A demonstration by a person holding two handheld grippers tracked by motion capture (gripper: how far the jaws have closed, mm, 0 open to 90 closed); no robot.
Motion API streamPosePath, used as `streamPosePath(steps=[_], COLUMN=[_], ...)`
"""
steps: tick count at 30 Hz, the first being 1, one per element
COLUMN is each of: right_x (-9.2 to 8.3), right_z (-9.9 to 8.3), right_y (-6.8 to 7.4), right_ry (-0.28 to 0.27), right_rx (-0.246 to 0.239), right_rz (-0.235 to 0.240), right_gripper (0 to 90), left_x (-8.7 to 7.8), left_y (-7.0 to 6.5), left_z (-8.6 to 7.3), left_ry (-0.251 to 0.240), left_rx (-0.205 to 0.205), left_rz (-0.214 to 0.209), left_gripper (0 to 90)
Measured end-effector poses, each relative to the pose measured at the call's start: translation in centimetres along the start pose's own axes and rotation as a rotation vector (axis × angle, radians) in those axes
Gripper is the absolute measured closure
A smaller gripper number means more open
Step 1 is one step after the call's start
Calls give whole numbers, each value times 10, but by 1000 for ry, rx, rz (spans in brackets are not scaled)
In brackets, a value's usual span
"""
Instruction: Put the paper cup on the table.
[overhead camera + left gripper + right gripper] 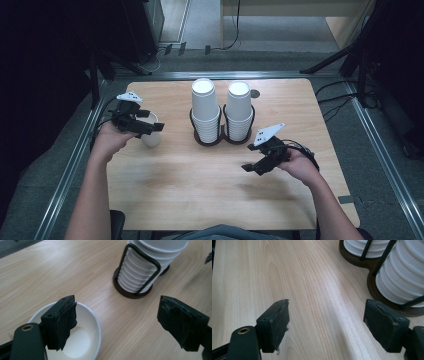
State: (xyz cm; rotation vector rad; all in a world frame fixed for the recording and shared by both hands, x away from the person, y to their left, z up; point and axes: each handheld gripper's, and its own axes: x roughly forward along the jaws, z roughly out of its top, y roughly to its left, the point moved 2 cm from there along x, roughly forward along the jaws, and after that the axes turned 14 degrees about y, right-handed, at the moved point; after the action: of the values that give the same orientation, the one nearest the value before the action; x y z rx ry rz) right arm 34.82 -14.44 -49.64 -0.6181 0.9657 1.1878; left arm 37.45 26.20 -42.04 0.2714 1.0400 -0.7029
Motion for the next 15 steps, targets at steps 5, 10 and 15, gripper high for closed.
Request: streamPosePath(steps=[5, 10, 15], right_x=[0, -1, -2], right_z=[1, 1, 1], right_y=[0, 2, 2], right_ry=[-2, -4, -7], right_rx=[-6, -9, -4], right_rz=[1, -1, 0], right_gripper=[213, 213, 213], left_x=[4, 12, 24], left_y=[-15, -29, -46], left_z=[5, 4, 1], left_ry=[2, -7, 14], left_rx=[25, 41, 81], left_rz=[-23, -32, -32], left_gripper=[159, 158, 157])
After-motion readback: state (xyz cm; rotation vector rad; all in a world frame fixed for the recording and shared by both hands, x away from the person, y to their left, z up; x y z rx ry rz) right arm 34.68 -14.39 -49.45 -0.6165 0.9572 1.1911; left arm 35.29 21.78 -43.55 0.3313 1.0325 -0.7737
